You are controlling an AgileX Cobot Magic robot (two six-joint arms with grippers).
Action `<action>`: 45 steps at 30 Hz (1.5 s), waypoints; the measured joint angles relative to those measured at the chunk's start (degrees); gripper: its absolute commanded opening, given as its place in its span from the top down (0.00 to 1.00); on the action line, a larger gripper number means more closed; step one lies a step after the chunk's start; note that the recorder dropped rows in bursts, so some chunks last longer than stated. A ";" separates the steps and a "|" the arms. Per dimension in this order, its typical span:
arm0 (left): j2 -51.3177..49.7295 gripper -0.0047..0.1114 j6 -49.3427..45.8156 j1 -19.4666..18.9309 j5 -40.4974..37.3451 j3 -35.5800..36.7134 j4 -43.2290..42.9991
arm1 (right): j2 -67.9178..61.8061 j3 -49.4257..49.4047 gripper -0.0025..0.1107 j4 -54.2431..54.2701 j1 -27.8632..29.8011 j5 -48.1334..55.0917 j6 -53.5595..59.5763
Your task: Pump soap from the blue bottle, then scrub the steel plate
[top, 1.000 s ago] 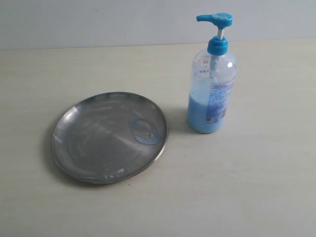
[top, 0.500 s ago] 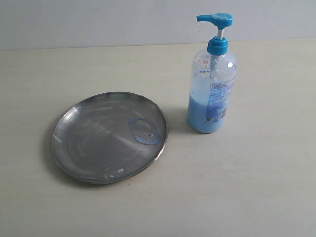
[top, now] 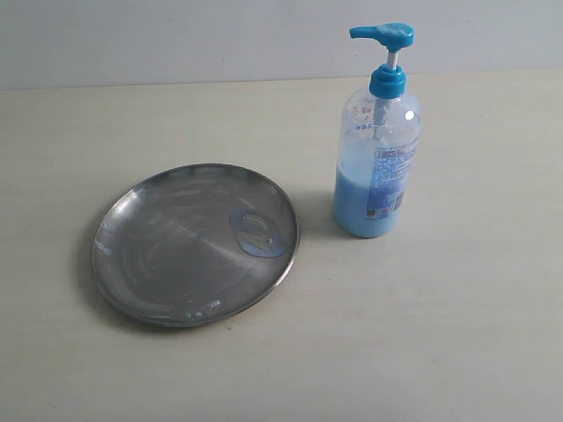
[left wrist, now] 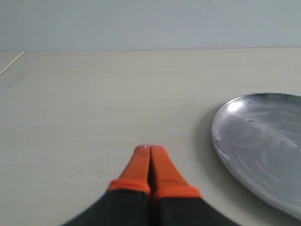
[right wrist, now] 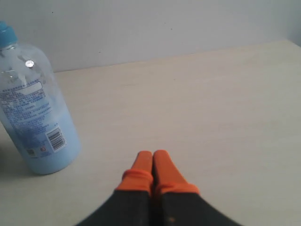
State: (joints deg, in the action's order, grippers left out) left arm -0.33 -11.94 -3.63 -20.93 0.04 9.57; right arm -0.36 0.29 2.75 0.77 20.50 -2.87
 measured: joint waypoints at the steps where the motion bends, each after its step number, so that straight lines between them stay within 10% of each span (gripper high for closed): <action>1: 0.00 0.96 0.00 0.00 0.00 0.00 0.00 | 0.00 0.00 0.98 -0.41 0.00 0.00 0.14; 45: 0.00 0.96 0.00 0.00 0.00 0.00 0.00 | 0.00 0.00 0.98 -1.06 0.00 -0.23 0.94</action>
State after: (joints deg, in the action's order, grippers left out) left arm -0.33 -11.94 -3.63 -20.93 0.04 9.57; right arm -0.36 0.29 1.69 0.77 20.27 -1.92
